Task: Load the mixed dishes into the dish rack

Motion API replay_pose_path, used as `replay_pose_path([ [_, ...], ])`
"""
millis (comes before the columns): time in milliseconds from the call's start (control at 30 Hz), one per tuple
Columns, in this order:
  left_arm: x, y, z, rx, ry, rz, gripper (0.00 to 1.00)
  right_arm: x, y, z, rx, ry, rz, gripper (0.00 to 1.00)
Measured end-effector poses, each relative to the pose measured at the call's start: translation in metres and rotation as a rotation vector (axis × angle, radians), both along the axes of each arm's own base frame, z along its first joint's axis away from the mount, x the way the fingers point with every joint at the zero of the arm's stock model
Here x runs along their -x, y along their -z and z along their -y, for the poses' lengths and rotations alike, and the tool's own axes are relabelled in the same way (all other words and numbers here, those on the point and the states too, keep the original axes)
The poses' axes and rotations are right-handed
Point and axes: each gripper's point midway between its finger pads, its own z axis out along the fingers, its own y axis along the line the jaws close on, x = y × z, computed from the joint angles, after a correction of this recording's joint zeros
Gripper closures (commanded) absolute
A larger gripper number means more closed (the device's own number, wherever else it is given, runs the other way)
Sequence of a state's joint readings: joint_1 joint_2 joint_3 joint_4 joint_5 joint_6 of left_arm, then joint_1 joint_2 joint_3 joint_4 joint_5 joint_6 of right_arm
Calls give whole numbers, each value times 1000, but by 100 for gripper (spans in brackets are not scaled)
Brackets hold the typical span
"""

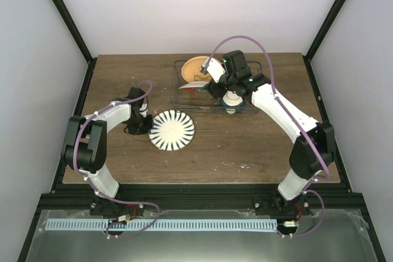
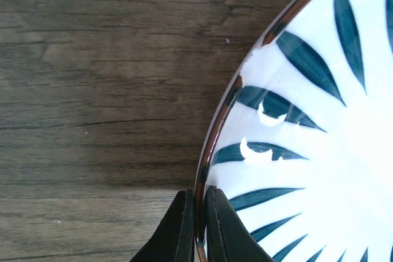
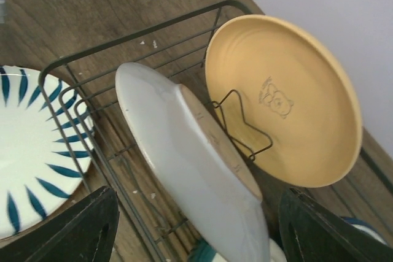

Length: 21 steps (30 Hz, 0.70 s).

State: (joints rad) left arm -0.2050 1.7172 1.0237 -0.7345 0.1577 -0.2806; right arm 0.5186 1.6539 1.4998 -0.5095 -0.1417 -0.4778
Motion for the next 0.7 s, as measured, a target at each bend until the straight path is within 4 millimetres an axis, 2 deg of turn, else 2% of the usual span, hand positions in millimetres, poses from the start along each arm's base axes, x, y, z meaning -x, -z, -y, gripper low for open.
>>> replay_pose_path([
  [167,9,-1,5,46,26,13,100,9,11,-1,-38,18,-82,27],
  [333,27,-5,16,104,75,-30,100,19,20,-4,-93,40,-175,27],
  [533,35,-19,28,166,146,-61,100,35,27,-11,-173,50,-305,27],
  [700,39,-39,38,233,182,-40,100,51,30,-17,-243,35,-431,26],
])
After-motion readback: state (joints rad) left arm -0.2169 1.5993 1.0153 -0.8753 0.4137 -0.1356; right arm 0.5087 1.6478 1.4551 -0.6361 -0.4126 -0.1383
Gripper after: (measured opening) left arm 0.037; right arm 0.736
